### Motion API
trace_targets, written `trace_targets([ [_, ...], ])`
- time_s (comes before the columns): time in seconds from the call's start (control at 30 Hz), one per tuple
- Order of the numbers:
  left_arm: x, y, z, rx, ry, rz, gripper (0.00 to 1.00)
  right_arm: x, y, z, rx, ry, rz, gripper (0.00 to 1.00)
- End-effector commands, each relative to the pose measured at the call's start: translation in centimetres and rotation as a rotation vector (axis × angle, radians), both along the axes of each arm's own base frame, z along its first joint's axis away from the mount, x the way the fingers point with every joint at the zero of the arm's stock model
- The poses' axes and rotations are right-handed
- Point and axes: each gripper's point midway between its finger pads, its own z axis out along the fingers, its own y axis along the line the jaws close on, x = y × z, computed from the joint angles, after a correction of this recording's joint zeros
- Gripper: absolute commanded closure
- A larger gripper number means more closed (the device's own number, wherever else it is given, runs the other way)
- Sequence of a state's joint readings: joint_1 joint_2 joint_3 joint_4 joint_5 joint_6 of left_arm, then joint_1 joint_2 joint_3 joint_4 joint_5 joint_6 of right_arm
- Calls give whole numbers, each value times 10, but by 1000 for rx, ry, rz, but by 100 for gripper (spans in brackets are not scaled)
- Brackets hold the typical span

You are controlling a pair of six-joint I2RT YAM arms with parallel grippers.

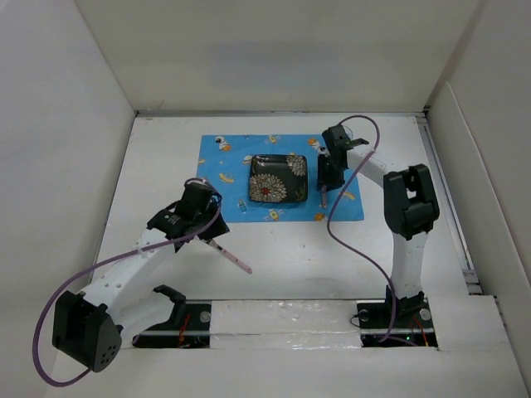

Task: Set the dinner table for one person

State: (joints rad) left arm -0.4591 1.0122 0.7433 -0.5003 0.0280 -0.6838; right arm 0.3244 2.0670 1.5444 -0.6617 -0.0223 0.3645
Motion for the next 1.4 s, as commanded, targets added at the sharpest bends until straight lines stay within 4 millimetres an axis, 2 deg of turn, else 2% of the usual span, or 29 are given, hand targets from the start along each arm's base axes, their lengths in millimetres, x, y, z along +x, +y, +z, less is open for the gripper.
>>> trace_targets([
  [0.0, -30, -11, -11, -30, 100, -27, 82, 12, 6, 38, 29, -107, -14, 58],
  [0.03, -37, -11, -18, -34, 141, -24, 72, 11, 7, 54, 44, -133, -12, 54],
  [0.07, -38, -12, -18, -40, 149, -19, 69, 10, 7, 63, 54, -148, -10, 52],
  [0.1, -43, -6, -27, -14, 182, 8, 64, 5, 12, 82, 77, -179, 5, 50],
  [0.13, -43, -5, -27, -14, 182, 9, 62, 2, 12, 79, 78, -169, 7, 50],
  [0.17, -46, -2, -30, 0, 197, 20, 59, 0, 12, 99, 95, -210, 13, 50],
  [0.23, -48, 4, -35, 15, 216, 70, 52, -9, 14, 118, 113, -246, 24, 50],
  [0.27, -49, 5, -37, 16, 225, 85, 51, -19, 12, 133, 129, -277, 25, 50],
  [0.33, -54, 8, -47, 16, 261, 134, 48, -28, 14, 150, 178, -317, 25, 49],
  [0.37, -54, 10, -51, 24, 267, 156, 48, -40, 18, 147, 198, -309, 41, 50],
  [0.4, -58, 11, -59, 21, 297, 189, 48, -49, 20, 167, 241, -354, 49, 50],
  [0.47, -51, 20, -65, 55, 277, 252, 48, -65, 33, 177, 299, -364, 90, 50],
  [0.5, -50, 20, -67, 60, 284, 268, 48, -75, 32, 184, 321, -378, 99, 49],
  [0.53, -47, 19, -67, 50, 285, 294, 48, -86, 43, 186, 355, -373, 143, 50],
  [0.73, -30, 15, -75, 57, 293, 369, 49, -125, 59, 195, 436, -384, 245, 50],
  [0.83, -24, 17, -79, 64, 294, 427, 50, -137, 66, 184, 450, -353, 290, 50],
  [0.9, -20, 11, -80, 66, 285, 444, 51, -143, 70, 182, 459, -344, 310, 50],
  [1.03, -30, -11, -89, 150, 318, 414, 54, -150, 78, 187, 488, -352, 338, 49],
  [1.07, -40, -18, -95, 185, 346, 384, 55, -150, 78, 188, 488, -353, 345, 49],
  [1.17, -50, -29, -101, 189, 369, 380, 60, -153, 79, 191, 487, -359, 351, 49],
  [1.37, -62, -17, -101, 223, 381, 401, 72, -155, 71, 195, 463, -386, 330, 49],
])
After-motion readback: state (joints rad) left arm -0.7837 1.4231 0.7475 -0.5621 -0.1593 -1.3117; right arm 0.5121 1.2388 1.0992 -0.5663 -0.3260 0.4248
